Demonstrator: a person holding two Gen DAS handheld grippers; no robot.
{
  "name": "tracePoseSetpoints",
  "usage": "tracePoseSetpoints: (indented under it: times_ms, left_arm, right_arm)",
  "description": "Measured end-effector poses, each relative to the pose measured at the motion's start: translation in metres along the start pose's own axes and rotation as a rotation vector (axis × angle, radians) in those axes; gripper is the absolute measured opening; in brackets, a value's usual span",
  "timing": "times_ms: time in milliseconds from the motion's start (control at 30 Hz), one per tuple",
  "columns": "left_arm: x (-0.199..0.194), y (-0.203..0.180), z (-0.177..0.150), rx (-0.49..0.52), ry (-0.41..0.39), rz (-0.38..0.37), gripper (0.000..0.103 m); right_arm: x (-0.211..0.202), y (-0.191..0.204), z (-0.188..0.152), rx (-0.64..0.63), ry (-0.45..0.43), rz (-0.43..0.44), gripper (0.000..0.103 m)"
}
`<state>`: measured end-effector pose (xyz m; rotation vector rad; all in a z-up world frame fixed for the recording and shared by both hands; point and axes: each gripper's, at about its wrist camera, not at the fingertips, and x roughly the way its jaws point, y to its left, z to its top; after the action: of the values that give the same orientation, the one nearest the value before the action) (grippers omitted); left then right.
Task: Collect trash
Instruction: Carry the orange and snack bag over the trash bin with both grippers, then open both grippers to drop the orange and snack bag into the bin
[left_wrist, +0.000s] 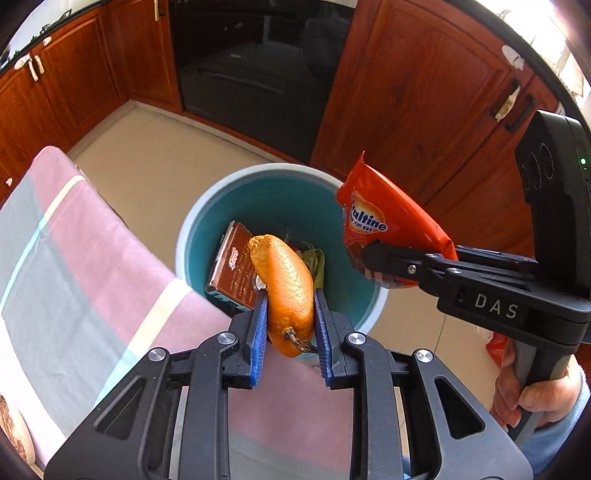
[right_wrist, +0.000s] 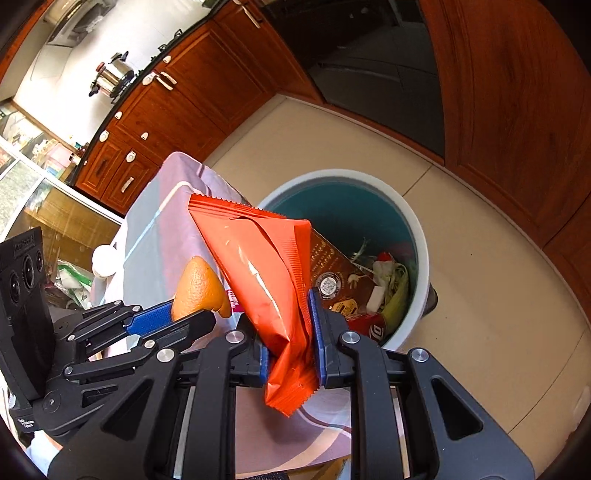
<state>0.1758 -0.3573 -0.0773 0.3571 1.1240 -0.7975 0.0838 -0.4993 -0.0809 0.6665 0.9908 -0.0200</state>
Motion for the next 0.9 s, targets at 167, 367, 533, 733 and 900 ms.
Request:
tracePoseSetpoints:
  times_ms: [167, 367, 533, 733, 900]
  left_arm:
    - [0.013, 0.002, 0.005, 0.003, 0.021, -0.007, 0.025]
    - [0.013, 0.007, 0.003, 0.002, 0.023, -0.004, 0.035]
    - [0.003, 0.008, 0.005, -0.009, -0.021, 0.019, 0.069]
    - [-0.006, 0.011, 0.003, -0.045, -0.015, 0.009, 0.083]
    - [-0.017, 0.013, -0.005, -0.062, -0.033, 0.011, 0.094]
  right_arm:
    - [0.01, -0.007, 0.003, 0.012, 0.015, -0.001, 0.023]
    - [0.014, -0.012, 0.006, 0.028, 0.01, 0.015, 0.046]
    - [0.008, -0.009, 0.007, 0.043, -0.014, 0.017, 0.078]
    - [0.003, -0.004, 0.005, 0.075, -0.019, 0.004, 0.085]
    - [0.002, -0.001, 0.001, 0.085, -0.004, -0.007, 0.085]
